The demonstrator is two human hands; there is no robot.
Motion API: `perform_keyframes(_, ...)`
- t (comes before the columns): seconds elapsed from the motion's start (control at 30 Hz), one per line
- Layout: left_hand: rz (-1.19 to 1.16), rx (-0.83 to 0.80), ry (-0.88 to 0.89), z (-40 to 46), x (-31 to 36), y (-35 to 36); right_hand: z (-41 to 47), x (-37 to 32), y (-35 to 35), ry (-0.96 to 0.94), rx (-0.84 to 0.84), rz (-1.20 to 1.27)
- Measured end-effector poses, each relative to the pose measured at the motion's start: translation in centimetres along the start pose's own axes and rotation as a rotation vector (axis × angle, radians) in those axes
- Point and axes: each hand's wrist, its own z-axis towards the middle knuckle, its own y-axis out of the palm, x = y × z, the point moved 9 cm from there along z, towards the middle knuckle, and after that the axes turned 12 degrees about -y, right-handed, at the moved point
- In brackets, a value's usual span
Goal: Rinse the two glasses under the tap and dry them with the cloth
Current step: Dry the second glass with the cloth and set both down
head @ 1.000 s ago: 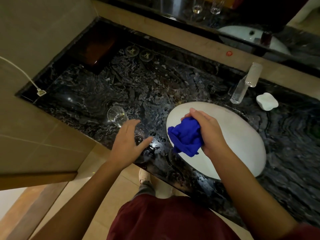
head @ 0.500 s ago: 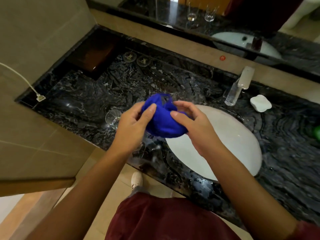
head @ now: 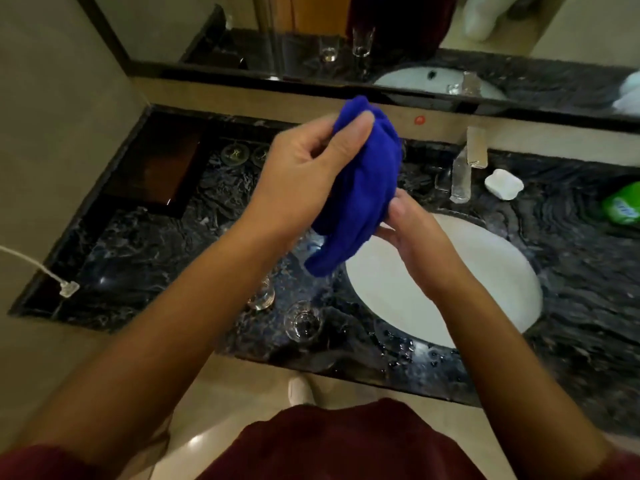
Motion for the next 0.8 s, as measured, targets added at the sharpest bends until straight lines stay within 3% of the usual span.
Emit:
perform_keyframes(0.1,-0.157,-0.051,-0.031,0.7,0.5,-0.9,-0.4,0.1,0.2,-0.026,0.124,-0.080)
perform_keyframes(0.17,-0.228,-0.070,-0.071,0.9,0.0,-1.7,-0.9,1.6,-0.3,0.063,0.265,-0.061)
perform_keyframes(0.23,-0.328,-0.110,-0.138,1.2,-1.3,-2.1,-1.6,4.5,0.5,0.272,0.314,0.167)
perform_keyframes(0.3,-0.449,-0.148,-0.220,1.4,-3.0,-2.1,-2.1,6.5,2.8,0.398,0.235,0.476)
perform_keyframes(0.43,-0.486,-0.093,-0.322,1.9,-6.1,-3.2,-2.1,7.1,4.8,0.375,0.223,0.774)
perform_keyframes(0.6,-0.423,0.066,-0.349,2.0,-8.9,-6.5,-0.9,7.9,0.3,0.333,0.415,0.535)
perform_keyframes(0.8,-0.322,0.152,-0.391,2.8,-12.3,-9.1,0.4,6.2,-4.2,0.267,0.395,-0.005)
